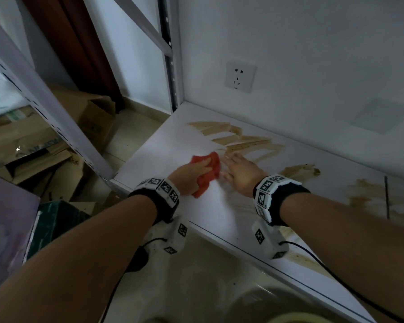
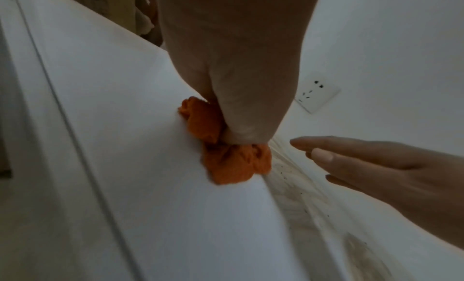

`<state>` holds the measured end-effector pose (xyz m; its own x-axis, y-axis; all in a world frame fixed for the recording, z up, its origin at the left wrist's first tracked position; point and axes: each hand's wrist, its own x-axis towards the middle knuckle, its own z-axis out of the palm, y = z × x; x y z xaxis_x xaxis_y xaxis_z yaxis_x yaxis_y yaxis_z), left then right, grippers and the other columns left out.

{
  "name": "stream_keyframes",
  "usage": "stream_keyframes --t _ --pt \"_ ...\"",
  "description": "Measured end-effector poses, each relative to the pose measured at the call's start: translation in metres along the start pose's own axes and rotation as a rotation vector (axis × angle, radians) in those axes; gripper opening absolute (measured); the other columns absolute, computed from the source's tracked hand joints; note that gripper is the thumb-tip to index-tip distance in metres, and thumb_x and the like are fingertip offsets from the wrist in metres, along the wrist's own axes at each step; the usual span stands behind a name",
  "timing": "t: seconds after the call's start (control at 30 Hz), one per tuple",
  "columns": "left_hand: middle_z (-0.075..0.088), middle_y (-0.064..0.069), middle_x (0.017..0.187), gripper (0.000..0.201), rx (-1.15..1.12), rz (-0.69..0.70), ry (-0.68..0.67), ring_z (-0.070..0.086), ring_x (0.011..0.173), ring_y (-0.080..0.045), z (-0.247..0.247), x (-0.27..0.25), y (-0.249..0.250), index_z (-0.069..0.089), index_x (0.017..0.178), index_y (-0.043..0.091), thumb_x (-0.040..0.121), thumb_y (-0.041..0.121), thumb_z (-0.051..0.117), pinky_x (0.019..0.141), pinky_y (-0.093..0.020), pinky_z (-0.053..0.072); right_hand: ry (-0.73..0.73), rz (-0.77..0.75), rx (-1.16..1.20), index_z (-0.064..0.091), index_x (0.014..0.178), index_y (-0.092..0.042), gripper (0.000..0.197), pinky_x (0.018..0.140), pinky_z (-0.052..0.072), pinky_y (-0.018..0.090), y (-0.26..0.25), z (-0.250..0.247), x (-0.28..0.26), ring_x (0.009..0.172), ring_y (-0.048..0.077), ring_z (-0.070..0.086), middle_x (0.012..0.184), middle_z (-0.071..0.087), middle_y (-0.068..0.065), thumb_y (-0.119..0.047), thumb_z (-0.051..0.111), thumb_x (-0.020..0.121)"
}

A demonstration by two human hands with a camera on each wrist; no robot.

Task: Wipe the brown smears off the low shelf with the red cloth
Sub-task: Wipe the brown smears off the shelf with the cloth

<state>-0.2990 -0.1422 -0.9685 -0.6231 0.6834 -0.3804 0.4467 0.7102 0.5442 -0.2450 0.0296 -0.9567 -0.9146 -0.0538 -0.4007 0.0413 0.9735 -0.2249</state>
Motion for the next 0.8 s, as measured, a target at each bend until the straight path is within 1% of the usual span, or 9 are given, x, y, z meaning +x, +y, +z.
stream_keyframes --t 0.1,0.23,0.33,0.47,0.57,0.67,0.73,0.77,0.8 --pt "0.044 -0.004 0.144 0.066 0.073 -0.050 0.013 0.048 0.128 -0.028 -0.004 -0.010 -0.033 0.042 0.141 0.031 0.085 -0.005 0.047 0.109 -0.031 0.037 0.012 0.011 -0.014 0.014 0.151 -0.016 0.054 0.120 0.013 0.041 0.006 0.000 -0.004 0.148 0.022 0.005 0.160 0.004 0.004 -0.036 0.026 0.102" --pt "0.025 0.007 0.156 0.070 0.096 -0.231 0.155 0.032 0.140 -0.025 -0.024 -0.026 -0.069 0.046 0.139 0.028 0.084 -0.013 0.041 0.118 -0.034 0.024 -0.023 0.056 -0.025 0.011 0.152 -0.019 0.053 0.120 0.010 0.039 0.016 0.001 -0.008 0.148 0.021 0.002 0.160 0.000 0.002 -0.035 0.023 0.103" --pt "0.020 0.004 0.158 0.061 0.095 -0.305 0.252 0.028 0.142 -0.025 -0.031 -0.017 -0.074 0.041 0.143 0.023 0.090 -0.008 0.040 0.119 -0.031 0.021 -0.031 0.069 -0.047 0.011 0.152 -0.021 0.052 0.120 0.010 0.039 0.021 -0.001 -0.007 0.148 0.022 0.001 0.160 0.000 0.002 -0.033 0.023 0.103" --pt "0.028 -0.010 0.154 0.048 -0.007 -0.365 0.282 0.033 0.139 -0.028 -0.033 0.014 -0.059 0.033 0.148 0.014 0.100 0.010 0.040 0.114 -0.027 0.024 -0.015 0.078 -0.062 0.015 0.151 -0.020 0.051 0.120 0.010 0.039 0.027 -0.004 -0.001 0.148 0.021 0.003 0.160 0.002 0.002 -0.032 0.025 0.103" --pt "0.025 -0.005 0.156 0.053 -0.045 -0.357 0.307 0.028 0.143 -0.023 -0.030 0.028 -0.037 0.034 0.147 0.014 0.096 0.005 0.042 0.117 -0.028 0.021 -0.024 0.090 -0.061 0.012 0.152 -0.016 0.054 0.120 0.009 0.039 0.030 -0.003 0.003 0.148 0.021 0.001 0.160 0.000 0.003 -0.035 0.025 0.103" --pt "0.037 -0.004 0.149 0.051 -0.053 -0.203 0.219 0.046 0.124 -0.011 -0.020 0.037 -0.009 0.044 0.140 0.023 0.093 0.003 0.047 0.110 -0.027 0.033 -0.028 0.092 -0.067 0.012 0.152 -0.014 0.056 0.120 0.008 0.040 0.030 -0.002 0.006 0.148 0.022 0.001 0.160 0.000 0.004 -0.036 0.025 0.103" --pt "0.056 0.004 0.120 0.036 -0.051 -0.075 0.102 0.051 0.089 0.005 -0.015 0.039 0.000 0.054 0.112 0.041 0.095 0.009 0.049 0.083 -0.016 0.045 -0.025 0.092 -0.065 0.014 0.151 -0.014 0.054 0.120 0.009 0.040 0.027 -0.002 0.007 0.148 0.022 0.002 0.160 0.002 0.005 -0.034 0.026 0.102" --pt "0.061 0.003 0.111 0.024 -0.023 -0.048 0.053 0.057 0.085 0.000 -0.015 0.035 -0.001 0.061 0.107 0.031 0.097 0.013 0.048 0.077 -0.019 0.046 -0.020 0.088 -0.065 0.014 0.151 -0.014 0.053 0.120 0.009 0.040 0.025 -0.002 0.008 0.148 0.022 0.002 0.160 0.002 0.006 -0.032 0.027 0.102" --pt "0.061 -0.002 0.118 0.029 -0.045 -0.087 0.027 0.061 0.098 -0.012 -0.019 0.030 -0.002 0.062 0.119 0.024 0.097 0.013 0.046 0.087 -0.023 0.045 -0.017 0.085 -0.066 0.014 0.151 -0.014 0.053 0.120 0.010 0.040 0.025 -0.002 0.009 0.148 0.023 0.003 0.160 0.003 0.006 -0.031 0.028 0.102"
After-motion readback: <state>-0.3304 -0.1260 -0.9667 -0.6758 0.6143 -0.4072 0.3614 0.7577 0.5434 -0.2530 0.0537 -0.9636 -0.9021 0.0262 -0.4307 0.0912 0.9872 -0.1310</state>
